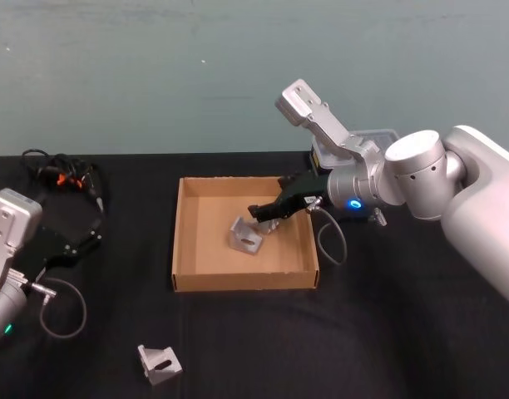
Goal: Use one hand to pick up the angle iron from the table and place it into the box.
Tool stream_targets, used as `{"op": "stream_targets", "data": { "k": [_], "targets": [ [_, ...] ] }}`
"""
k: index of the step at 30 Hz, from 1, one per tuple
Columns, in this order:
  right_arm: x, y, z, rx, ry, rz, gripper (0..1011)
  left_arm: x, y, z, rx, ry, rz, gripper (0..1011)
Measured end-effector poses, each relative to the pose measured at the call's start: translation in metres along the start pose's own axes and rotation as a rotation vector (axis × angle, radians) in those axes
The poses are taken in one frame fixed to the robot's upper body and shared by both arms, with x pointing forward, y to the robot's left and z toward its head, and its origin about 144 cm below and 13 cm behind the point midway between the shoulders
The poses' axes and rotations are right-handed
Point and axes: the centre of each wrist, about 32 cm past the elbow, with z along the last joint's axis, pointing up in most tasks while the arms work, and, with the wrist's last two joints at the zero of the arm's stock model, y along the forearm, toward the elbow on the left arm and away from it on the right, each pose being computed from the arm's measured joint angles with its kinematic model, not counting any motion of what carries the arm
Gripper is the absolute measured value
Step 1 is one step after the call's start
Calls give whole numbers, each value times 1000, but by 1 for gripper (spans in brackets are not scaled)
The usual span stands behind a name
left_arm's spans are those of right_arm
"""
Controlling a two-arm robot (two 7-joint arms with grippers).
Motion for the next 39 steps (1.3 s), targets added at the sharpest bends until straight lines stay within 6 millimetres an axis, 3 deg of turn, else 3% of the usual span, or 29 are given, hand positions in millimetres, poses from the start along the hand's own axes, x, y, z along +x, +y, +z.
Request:
{"op": "stream_targets", "data": {
  "k": [3, 17, 32, 39],
  "targets": [
    [0, 0, 0, 0, 0, 0, 1003, 0, 0, 0, 0, 0, 0, 1000],
    [-2, -5, -4, 34, 5, 7, 1004, 0, 0, 0, 0, 0, 0, 1000],
    [-24, -55, -7, 326, -50, 142, 1004, 0, 0, 0, 0, 0, 0, 1000],
    [-39, -70, -21, 370, -90, 243, 1004, 0, 0, 0, 0, 0, 0, 1000]
  ]
}}
